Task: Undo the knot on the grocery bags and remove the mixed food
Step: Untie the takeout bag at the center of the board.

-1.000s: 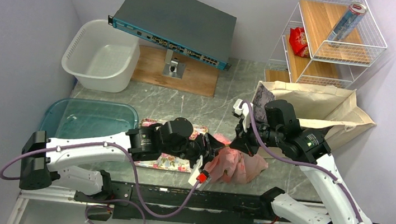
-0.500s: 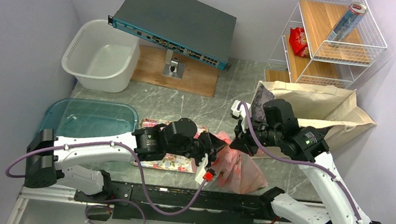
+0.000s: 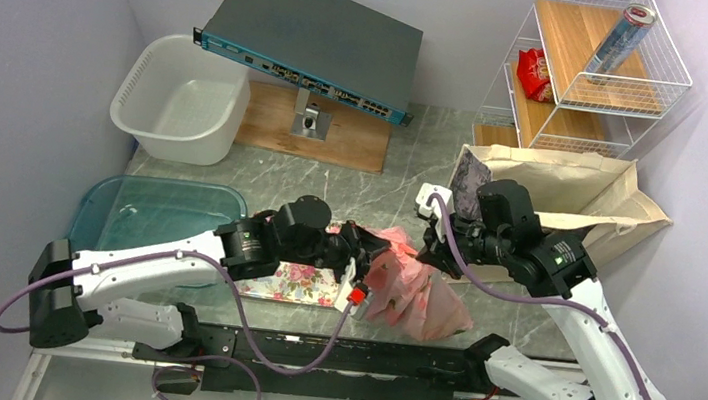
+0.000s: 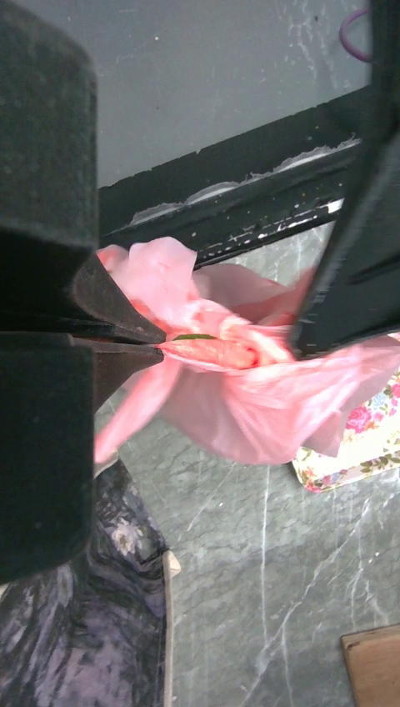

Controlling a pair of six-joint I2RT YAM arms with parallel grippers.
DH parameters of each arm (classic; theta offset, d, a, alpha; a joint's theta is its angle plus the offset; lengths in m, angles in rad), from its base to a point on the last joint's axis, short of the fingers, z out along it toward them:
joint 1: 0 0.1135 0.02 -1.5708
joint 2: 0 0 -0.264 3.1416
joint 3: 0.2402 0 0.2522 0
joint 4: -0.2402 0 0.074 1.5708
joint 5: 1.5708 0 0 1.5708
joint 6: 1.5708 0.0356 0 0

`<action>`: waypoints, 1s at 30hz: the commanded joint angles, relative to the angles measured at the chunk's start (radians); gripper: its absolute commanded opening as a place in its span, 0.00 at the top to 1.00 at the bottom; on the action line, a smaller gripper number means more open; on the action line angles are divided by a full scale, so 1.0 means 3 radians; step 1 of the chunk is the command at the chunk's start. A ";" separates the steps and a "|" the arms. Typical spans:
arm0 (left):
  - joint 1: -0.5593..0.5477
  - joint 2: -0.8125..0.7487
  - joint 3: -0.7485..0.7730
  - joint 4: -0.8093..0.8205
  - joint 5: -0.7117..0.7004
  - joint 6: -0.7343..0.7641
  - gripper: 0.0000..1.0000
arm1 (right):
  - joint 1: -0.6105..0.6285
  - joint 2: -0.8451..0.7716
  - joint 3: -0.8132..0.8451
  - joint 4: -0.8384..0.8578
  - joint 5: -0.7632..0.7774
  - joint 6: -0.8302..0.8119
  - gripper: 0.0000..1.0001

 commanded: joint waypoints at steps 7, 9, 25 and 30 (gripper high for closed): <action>0.0394 -0.0445 -0.0132 -0.0394 -0.0080 -0.0175 1.00 | -0.0117 -0.0184 0.0063 -0.0516 0.0468 -0.0242 1.00; 0.0399 -0.0473 -0.0131 -0.0393 -0.0084 -0.0236 1.00 | -0.0153 -0.0194 0.0080 -0.0507 0.0518 -0.0277 1.00; 0.0679 -0.0434 0.0000 -0.0427 0.0294 -0.0649 1.00 | -0.0378 -0.0290 0.0207 -0.0682 0.0567 -0.0396 1.00; 0.0354 -0.0229 0.0265 -0.0342 0.0290 -0.0582 0.49 | -0.0379 -0.0118 0.0230 -0.0462 0.0329 -0.0265 1.00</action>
